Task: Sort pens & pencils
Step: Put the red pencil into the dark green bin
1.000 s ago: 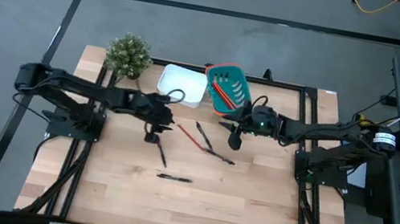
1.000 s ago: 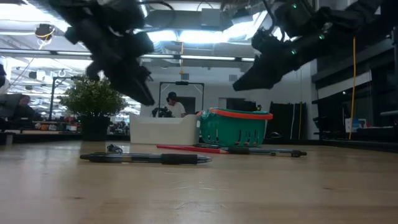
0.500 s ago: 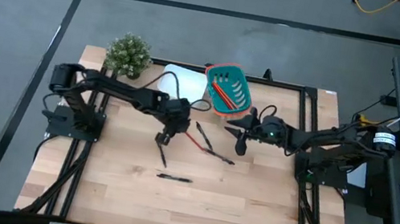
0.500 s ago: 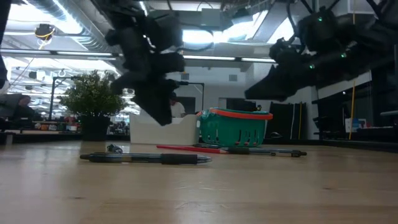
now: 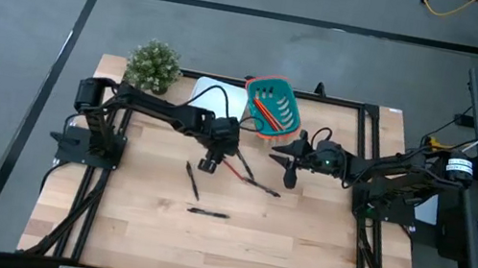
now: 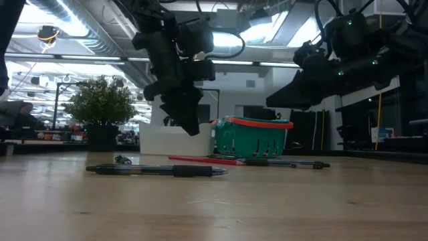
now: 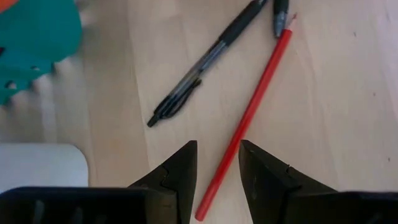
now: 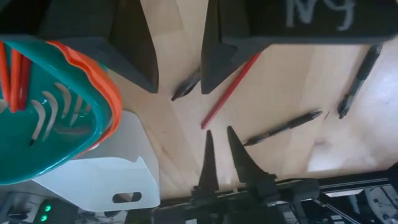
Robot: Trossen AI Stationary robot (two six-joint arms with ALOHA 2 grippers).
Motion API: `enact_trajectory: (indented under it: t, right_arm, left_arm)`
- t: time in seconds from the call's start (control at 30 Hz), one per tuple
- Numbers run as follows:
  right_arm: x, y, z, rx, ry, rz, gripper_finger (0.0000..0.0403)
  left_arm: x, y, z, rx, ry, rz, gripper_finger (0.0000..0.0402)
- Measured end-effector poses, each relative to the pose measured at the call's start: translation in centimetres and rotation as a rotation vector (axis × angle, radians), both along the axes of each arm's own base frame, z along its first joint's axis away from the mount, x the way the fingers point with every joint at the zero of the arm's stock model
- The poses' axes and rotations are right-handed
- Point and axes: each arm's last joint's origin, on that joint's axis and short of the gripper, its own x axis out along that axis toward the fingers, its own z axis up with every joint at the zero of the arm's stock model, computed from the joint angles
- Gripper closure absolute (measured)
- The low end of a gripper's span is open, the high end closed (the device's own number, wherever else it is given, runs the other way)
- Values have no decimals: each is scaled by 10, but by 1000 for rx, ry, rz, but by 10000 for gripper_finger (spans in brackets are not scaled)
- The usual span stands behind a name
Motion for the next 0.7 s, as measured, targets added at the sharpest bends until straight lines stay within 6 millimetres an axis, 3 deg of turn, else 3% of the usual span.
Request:
enact_trajectory:
  t: [0.27,0.57,0.7]
  right_arm:
    - [0,0,0,4,0,12,281]
    - [0,0,0,1,0,13,281]
    - [0,0,0,0,0,13,281]
  left_arm:
    - [1,-1,-1,45,7,-106,289]
    - [7,-1,-37,42,112,-165,289]
    - [8,0,-42,47,128,-175,289]
